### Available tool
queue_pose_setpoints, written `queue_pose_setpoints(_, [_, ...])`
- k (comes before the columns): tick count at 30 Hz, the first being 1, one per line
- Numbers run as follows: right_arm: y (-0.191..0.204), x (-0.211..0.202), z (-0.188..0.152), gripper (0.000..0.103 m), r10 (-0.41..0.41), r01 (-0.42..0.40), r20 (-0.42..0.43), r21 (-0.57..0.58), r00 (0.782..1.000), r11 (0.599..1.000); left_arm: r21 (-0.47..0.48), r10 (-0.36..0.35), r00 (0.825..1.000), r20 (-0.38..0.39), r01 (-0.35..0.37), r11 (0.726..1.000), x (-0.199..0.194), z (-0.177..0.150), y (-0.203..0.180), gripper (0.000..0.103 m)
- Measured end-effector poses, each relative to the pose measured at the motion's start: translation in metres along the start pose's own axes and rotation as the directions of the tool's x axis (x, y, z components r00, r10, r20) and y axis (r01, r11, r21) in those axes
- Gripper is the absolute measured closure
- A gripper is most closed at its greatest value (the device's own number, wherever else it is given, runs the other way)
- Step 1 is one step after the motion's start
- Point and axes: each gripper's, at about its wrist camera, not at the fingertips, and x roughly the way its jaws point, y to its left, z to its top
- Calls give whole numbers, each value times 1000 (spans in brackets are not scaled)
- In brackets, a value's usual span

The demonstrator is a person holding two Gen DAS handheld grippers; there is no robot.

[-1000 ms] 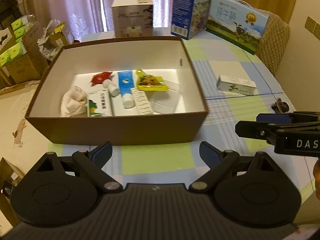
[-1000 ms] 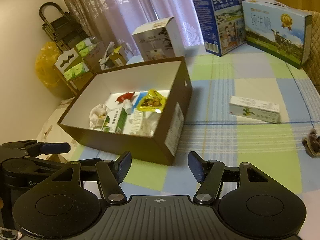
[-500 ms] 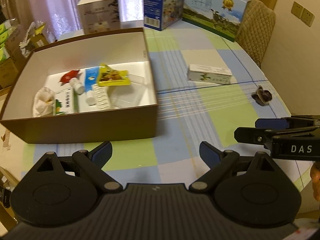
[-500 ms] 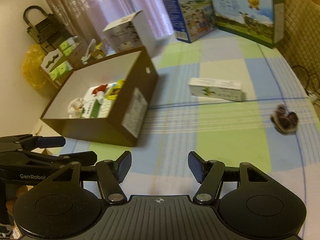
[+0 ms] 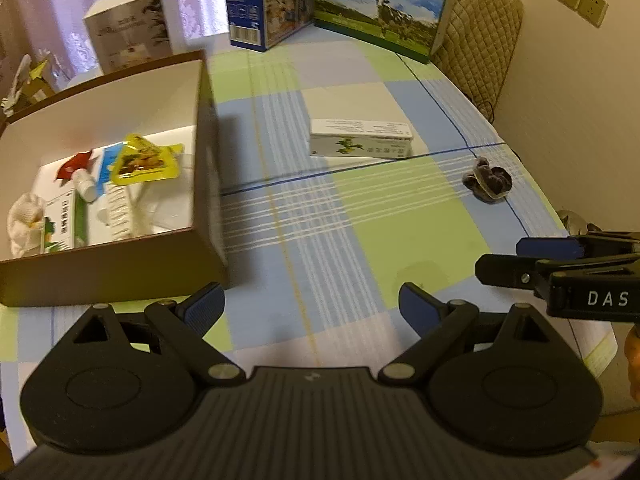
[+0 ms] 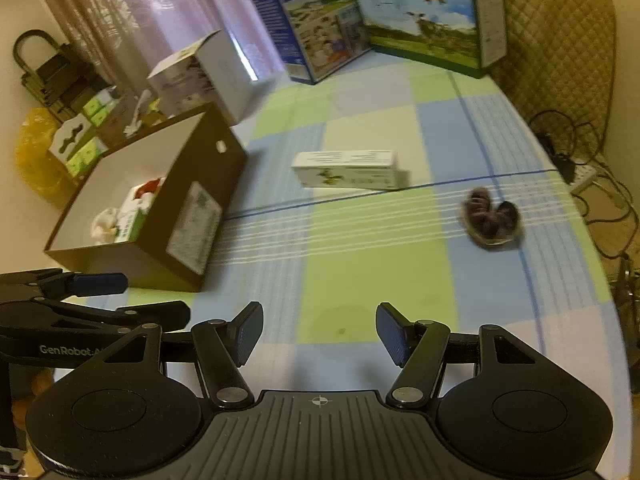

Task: Organize objects
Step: 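Withdraw both tools from the box toward the medicine box and scrunchie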

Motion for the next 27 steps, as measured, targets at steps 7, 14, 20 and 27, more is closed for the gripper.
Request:
queue_pose_setpoints(7, [-35,-2,2,43,-69,69,28,27,997,997,33,-18,1000,5,18,999,20,15,-22,11])
queue_pose_setpoints(14, [-67,2,11,43,-138,136,73,32,988,990,107,-49,998,42,45,993,43,41,-39,11])
queue_pose_setpoints(20, [-89,14,21,43,-182,181,103,15,978,983,171,-37,997,72,24,985,68,70,-45,11])
queue_pose_setpoints(27, [-104,41,31,43,-222,226,104,-29,970,974,253,-23,997,75,3,967,103,97,-47,11])
